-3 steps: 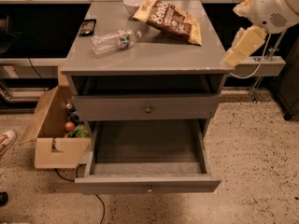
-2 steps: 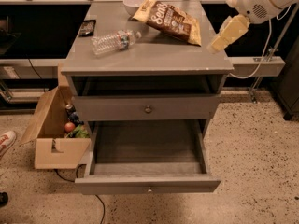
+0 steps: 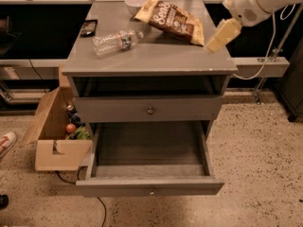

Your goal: Place brown chip bag into middle drawer

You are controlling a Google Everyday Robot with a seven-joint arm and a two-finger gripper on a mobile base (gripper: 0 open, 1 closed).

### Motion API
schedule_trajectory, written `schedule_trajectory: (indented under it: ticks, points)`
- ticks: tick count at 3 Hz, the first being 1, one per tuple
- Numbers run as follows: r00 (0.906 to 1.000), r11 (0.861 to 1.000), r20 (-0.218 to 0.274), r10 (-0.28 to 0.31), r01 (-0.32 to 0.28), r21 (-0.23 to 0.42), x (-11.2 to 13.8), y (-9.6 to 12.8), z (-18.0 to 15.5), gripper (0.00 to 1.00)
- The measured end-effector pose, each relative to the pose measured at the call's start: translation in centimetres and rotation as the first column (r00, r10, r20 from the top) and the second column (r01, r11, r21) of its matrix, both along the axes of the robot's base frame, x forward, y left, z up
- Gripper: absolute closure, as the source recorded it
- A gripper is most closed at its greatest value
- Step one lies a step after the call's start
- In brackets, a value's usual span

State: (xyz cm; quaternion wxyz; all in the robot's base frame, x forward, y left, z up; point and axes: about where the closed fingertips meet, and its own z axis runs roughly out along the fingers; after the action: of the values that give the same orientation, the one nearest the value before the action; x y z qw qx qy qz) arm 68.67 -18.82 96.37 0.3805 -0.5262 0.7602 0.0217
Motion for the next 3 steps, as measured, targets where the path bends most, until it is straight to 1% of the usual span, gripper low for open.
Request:
schedule_trajectory:
  ticks: [1,2,3]
  points:
    - [0.9963,0.996,0.044,-0.074,0.077,-0.052,7.6,0.0,-4.8,0.0]
    - [0.9857,0.989,0.092,-0.141,0.143,-0.02,12.1,-0.5,-7.0,0.0]
    - [0.9713,0.981,0.138,-0.194,0.189,0.047,15.9,-0.7,-8.1,0.0]
